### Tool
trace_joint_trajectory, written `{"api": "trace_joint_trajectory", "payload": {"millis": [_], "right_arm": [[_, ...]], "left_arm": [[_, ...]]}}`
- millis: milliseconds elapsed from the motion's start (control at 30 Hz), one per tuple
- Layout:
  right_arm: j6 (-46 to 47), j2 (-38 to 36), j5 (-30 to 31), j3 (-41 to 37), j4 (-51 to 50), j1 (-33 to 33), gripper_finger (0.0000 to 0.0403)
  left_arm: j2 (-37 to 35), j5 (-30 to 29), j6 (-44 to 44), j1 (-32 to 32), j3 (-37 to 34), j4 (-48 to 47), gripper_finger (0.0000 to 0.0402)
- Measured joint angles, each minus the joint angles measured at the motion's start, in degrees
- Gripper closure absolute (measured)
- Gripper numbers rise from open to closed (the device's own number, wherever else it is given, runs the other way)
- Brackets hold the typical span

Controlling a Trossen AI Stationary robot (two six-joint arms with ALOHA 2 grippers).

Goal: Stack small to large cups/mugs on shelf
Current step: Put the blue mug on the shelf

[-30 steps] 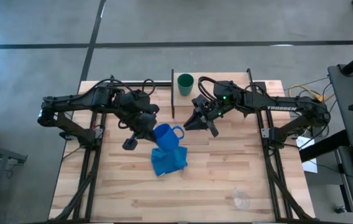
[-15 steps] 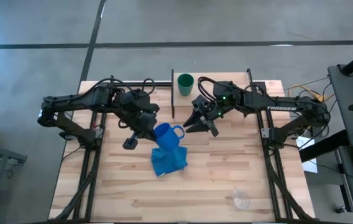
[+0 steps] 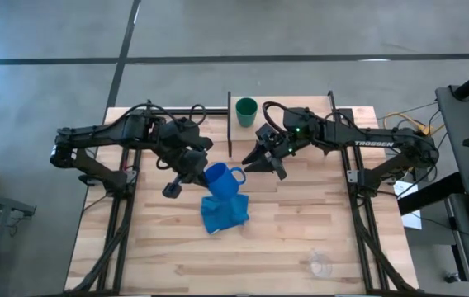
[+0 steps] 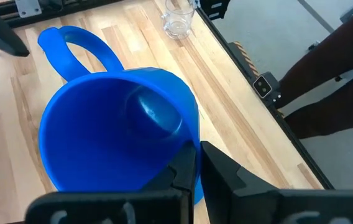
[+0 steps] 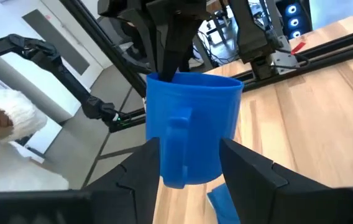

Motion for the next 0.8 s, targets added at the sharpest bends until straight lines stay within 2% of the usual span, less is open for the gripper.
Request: {"api": "trace_joint_trajectory", "payload": {"millis": [367, 600, 800], "right_arm": [[0.6, 0.0, 0.1, 0.0, 0.3, 0.0, 0.0243], [16.3, 0.1, 0.0, 1.1, 0.4, 0.0, 0.0246], [17.2, 0.1, 0.9, 3.0, 0.5, -0.1, 0.0248]], "left_arm": [[0.0, 0.0, -0.3, 0.0, 0.0, 0.2, 0.0401], [0.0, -2.5, -4.5, 0.0, 0.0, 0.2, 0.0401], [0.0, -3.5, -4.6, 0.0, 0.0, 0.2, 0.0401]]}}
